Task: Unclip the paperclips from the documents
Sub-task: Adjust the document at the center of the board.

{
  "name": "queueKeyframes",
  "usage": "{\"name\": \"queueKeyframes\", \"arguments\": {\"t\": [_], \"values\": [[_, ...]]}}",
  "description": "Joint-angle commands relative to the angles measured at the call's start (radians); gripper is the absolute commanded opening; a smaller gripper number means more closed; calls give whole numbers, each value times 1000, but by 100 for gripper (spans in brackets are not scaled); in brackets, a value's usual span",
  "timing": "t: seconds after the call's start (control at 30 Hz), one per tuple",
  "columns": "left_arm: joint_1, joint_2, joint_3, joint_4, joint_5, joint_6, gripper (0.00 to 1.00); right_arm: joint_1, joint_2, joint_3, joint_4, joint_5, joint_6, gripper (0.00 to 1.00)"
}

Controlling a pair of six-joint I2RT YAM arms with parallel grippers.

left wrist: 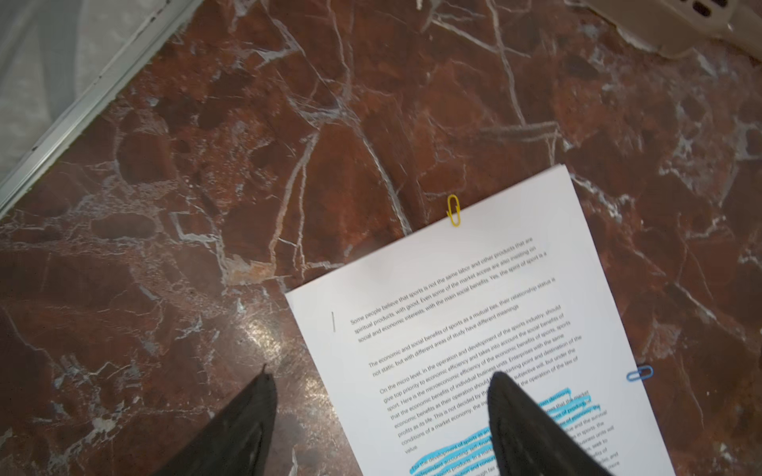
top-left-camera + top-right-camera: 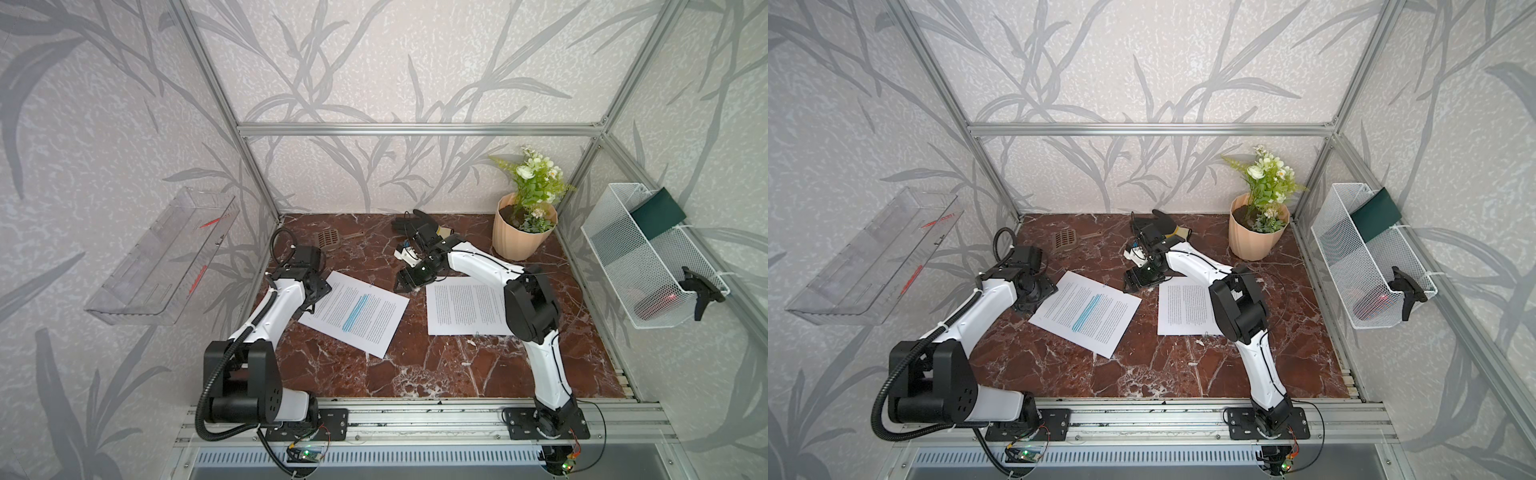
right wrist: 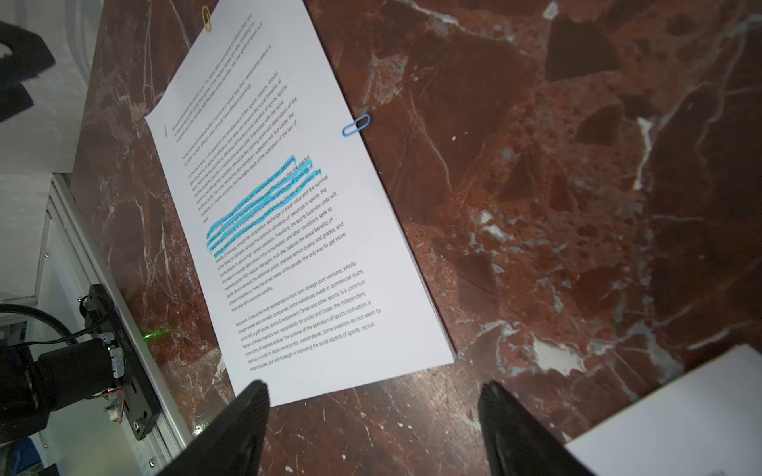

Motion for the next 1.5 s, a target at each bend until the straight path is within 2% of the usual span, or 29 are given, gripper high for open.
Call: {"name": "queueKeyframes", "arguments": {"t": [0.0, 0.2, 0.33, 0.47, 0.6, 0.67, 0.97, 1.1, 1.2, 1.3, 1.43, 1.47], "values": [[40, 28, -19, 0, -42, -10, 84, 7, 62, 36, -14, 54, -12, 82], [95, -12, -176, 234, 63, -136, 85, 8, 134, 106, -11, 92, -11, 84], [94, 20, -211, 334, 168, -167, 85, 8, 180, 149, -41, 85, -19, 83], [94, 54, -231, 370, 179, -191, 85, 8, 189, 130, -49, 59, -14, 73], [89, 108, -203, 377, 194, -177, 85, 9, 161, 74, -52, 55, -3, 55], [78, 139, -183, 381, 194, -169, 84, 8, 134, 35, -49, 47, 7, 50], [-9, 290, -44, 368, 192, -116, 83, 8, -35, -172, -67, 65, 21, 45], [-57, 351, 39, 335, 188, -58, 82, 9, -97, -235, -84, 62, 37, 47], [-111, 380, 127, 257, 132, 24, 82, 11, -147, -295, -87, 114, 54, 61], [-137, 360, 191, 193, 92, 61, 82, 10, -197, -332, -109, 215, 45, 74], [-129, 304, 245, 124, 66, 81, 82, 0, -232, -297, -146, 282, 14, 77], [-124, 289, 258, 106, 57, 83, 86, -2, -234, -274, -156, 285, 4, 78]]}}
